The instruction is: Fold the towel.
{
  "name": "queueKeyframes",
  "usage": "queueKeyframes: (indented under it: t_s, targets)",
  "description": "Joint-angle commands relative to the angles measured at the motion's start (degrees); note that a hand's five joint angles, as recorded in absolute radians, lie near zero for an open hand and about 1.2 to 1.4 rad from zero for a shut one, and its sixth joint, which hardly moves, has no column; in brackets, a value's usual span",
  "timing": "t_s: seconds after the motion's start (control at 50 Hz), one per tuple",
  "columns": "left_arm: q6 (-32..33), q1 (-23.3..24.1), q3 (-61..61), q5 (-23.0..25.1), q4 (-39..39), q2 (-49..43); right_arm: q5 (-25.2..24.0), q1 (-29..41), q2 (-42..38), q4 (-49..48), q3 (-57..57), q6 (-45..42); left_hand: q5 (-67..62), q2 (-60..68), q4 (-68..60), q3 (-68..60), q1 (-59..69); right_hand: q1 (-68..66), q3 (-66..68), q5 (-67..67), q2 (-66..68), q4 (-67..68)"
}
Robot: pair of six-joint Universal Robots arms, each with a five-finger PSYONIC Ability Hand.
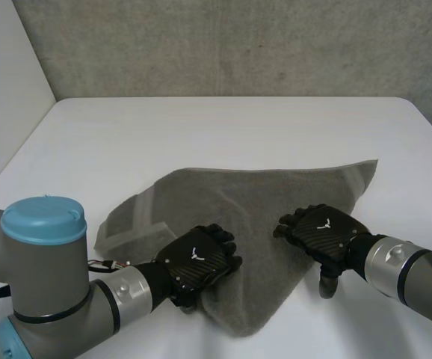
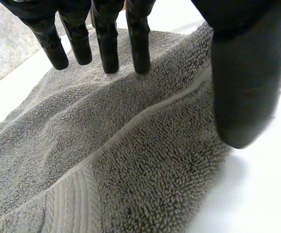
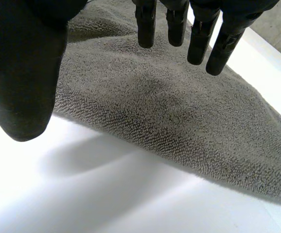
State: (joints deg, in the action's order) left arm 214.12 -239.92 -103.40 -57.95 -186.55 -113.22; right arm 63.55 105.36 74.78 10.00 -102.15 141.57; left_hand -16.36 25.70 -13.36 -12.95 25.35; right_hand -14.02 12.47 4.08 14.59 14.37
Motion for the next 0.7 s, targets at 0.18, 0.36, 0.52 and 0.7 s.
queueKeyframes:
  t_s: [0.18,0.36,0.52,0.7]
  targets:
    - [-1.1,1.8,0.7,-0.4,-0.5,-1.1,-0.8,-1.6,0.2,-0.2,-1.5,0.0,-46.4,47.1,3.4,2.9,47.4,4.0,-2.5,-4.1,-4.6,-4.4]
    - [-4.9,1.9,0.9,-0.3,-0.8,-1.3,-0.8,-1.6,0.2,-0.2,-2.1,0.2,-51.8,52.5,3.4,2.9,52.8,4.0,-2.5,-4.1,-4.6,-4.4]
    - [-5.2,2.0,0.9,-0.4,-0.1,-1.7,-0.8,-1.6,0.2,-0.2,-2.4,0.2,-22.9,23.5,3.4,2.9,23.9,4.0,-2.5,-4.1,-4.6,-4.4]
    - [-4.9,1.6,0.3,-0.5,0.0,-1.7,-0.9,-1.6,0.3,-0.2,-2.5,0.2,-23.0,23.7,3.4,2.9,24.1,4.0,-2.5,-4.1,-4.6,-4.4]
